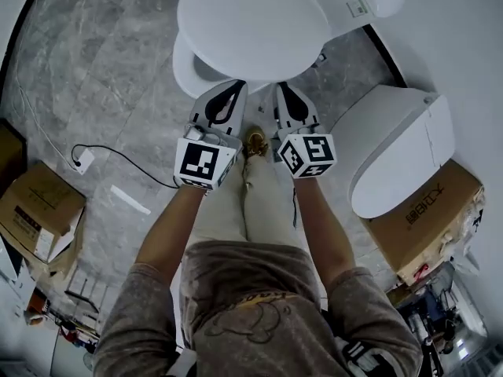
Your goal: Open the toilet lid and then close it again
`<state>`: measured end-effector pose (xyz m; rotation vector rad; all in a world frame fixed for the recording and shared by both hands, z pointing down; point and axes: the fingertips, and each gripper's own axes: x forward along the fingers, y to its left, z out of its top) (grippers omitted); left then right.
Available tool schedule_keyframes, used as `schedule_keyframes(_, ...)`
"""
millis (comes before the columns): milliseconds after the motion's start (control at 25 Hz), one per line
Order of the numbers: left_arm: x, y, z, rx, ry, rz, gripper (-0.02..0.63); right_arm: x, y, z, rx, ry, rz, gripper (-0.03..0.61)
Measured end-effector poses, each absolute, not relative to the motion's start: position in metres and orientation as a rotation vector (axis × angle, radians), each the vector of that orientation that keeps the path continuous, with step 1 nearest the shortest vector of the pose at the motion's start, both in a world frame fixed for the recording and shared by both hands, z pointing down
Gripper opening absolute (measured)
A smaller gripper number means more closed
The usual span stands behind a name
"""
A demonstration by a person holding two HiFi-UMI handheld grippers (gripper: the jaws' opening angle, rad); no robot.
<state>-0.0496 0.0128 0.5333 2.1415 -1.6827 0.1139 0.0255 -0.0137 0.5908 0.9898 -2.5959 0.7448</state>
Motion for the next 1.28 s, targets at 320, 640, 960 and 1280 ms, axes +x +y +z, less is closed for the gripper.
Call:
schedule_keyframes(320,-0.01,-0.074,0.468,2.292,-1.597,0.122,0.009,0.064,-0.086,0.537,1.174,-2.608,0.783,0.026)
schedule_keyframes(640,0.03,-0.158,0.436,2.359,-1.549,0.232,0.008,0.104,-0.162,0.505,1.243,-2.583,0.831,0.026)
schedule_keyframes(960,0.052,-0.216,0.426,2.396,-1.458,0.264,0.009,0.121,-0.207,0.497,1.28,-2.528,0.863,0.026)
schedule_keyframes(1280,0.067,-0.256,0.427,2.459,-1.351,0.28,0.009,0.132,-0.239,0.496,1.42,-2.478,0.901,0.026)
